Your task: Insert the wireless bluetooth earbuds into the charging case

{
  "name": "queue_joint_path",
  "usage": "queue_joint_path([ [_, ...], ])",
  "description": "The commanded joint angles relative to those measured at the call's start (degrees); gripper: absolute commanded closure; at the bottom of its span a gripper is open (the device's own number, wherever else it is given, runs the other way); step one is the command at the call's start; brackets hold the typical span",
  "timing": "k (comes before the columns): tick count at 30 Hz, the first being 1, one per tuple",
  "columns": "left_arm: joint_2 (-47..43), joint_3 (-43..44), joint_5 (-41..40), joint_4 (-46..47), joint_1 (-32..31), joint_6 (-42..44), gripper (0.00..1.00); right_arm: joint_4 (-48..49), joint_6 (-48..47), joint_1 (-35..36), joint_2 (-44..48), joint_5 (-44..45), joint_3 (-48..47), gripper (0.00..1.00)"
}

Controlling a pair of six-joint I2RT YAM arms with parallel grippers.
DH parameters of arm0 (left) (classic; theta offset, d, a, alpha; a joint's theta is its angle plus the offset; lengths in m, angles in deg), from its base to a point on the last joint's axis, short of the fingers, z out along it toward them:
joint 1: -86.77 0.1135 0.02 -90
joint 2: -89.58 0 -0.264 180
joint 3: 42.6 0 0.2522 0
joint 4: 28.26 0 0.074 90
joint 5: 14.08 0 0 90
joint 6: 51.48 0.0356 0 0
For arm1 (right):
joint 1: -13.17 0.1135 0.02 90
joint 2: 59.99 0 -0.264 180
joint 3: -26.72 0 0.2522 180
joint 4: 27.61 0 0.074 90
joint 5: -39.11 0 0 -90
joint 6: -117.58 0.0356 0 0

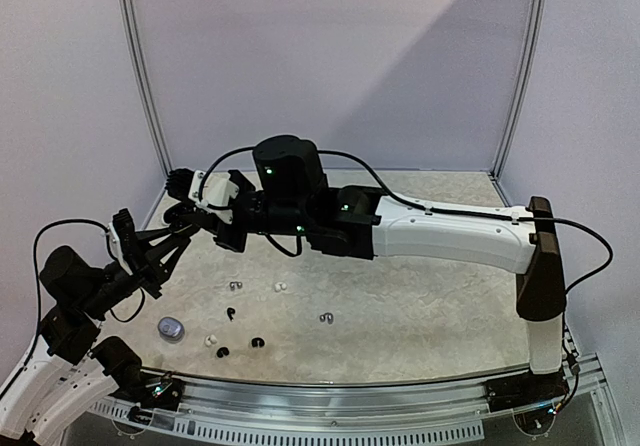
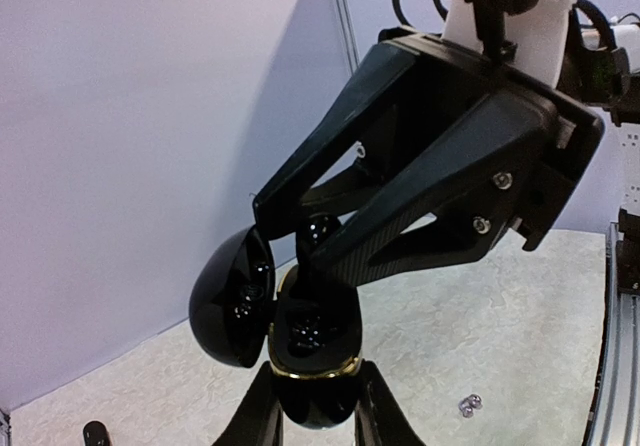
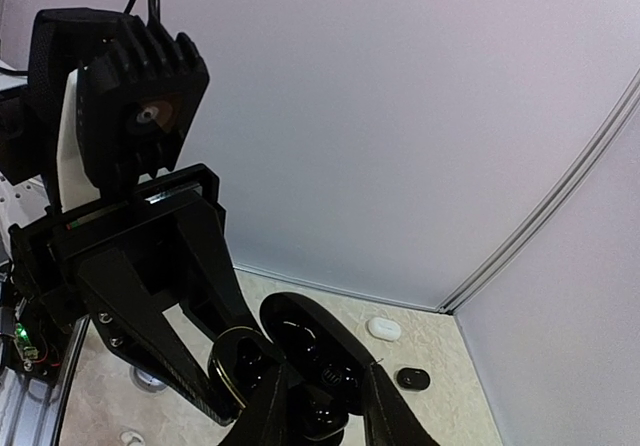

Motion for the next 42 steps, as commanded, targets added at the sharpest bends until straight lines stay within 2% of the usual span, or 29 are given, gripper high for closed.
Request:
queue_joint_path([
  [1,-0.8,0.1,0.9,2.1,0.1,-0.3,1.0,-2.8,0.5,-0.2,-1.8,2.1,-1.5,0.72],
  [20,0.0,-0.3,-0.5,3.7,0.2,-4.6,1.0,-6.6,2.3,-0.2,-3.1,1.3,-5.6,0.61],
  [30,0.6,-0.5,-3.5,2.2,1.2,-12.6,1.0,-5.7,6.4,-0.4,-0.6,-2.7,-7.6,0.53],
  [36,0.8,-0.2,-4.5,1.2,2.1,-15.4,1.0,-7.0,8.9,-1.5,0.3,-4.4,-8.8,0.45],
  [42,0.7,-0.1,-0.1,2.0,2.5,-13.3,1.0,-12.2,12.3,-2.9,0.0,-6.7,-11.1,0.26],
])
